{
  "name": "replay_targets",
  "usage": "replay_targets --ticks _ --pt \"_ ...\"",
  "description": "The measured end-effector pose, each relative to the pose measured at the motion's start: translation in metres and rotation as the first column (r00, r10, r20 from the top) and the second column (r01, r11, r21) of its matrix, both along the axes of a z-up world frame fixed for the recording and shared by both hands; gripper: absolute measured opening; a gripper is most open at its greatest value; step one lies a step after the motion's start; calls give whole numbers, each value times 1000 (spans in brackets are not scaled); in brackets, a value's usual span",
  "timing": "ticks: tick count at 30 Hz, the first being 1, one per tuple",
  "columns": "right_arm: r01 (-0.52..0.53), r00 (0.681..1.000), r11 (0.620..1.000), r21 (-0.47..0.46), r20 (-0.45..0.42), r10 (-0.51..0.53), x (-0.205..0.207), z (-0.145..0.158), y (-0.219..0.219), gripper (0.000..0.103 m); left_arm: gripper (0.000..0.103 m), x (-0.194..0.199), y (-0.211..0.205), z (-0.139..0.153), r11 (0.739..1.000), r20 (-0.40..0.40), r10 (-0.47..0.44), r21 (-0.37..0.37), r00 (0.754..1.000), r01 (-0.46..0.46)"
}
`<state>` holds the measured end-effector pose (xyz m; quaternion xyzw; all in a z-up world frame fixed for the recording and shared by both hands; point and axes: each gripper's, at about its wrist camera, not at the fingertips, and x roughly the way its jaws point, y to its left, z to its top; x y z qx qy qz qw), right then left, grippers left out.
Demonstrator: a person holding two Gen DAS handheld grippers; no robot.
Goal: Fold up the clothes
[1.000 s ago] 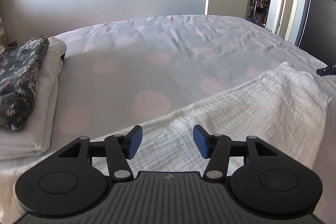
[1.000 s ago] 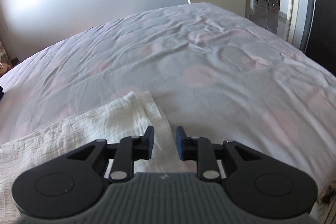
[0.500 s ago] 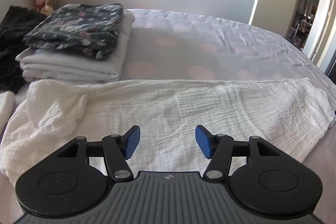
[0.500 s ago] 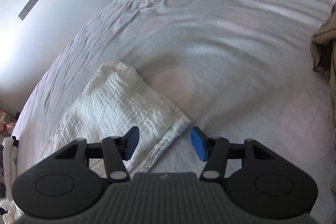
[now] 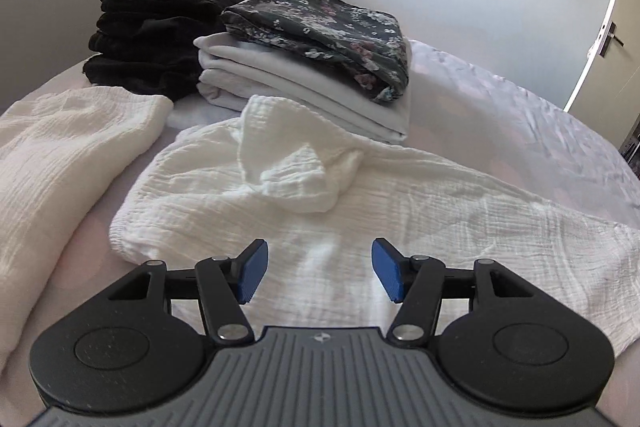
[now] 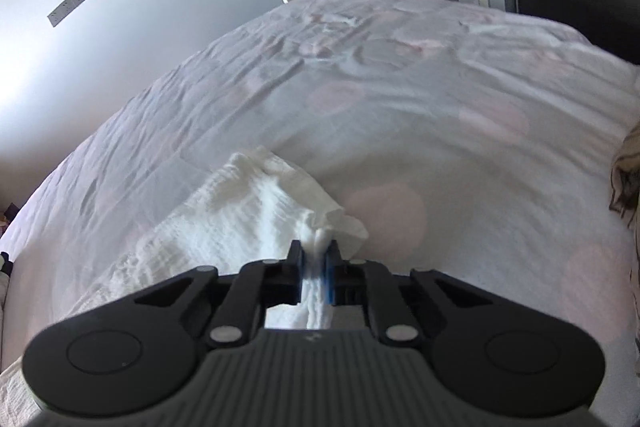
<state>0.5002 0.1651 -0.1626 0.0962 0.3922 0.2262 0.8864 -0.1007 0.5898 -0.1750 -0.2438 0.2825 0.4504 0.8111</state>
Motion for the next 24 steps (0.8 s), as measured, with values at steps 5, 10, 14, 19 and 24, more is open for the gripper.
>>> replay_targets --ticks 5,10,14,19,24 --pt "-114 990 993 40 91 110 -40 60 40 12 68 -13 3 3 1000 12 -8 17 1000 8" --pt "-249 960 965 78 149 235 -91 110 101 12 75 -33 9 8 1000 150 1 -29 989 3" --pt "-361 923 927 104 181 339 -139 138 158 12 80 -46 11 14 999 190 34 -20 981 -31" --pt "-476 869 872 111 212 447 -203 158 233 12 87 -56 13 18 999 179 46 -1 983 -47" --pt "-561 820 819 119 214 530 -266 162 304 12 88 -67 25 19 999 194 44 -22 980 -41"
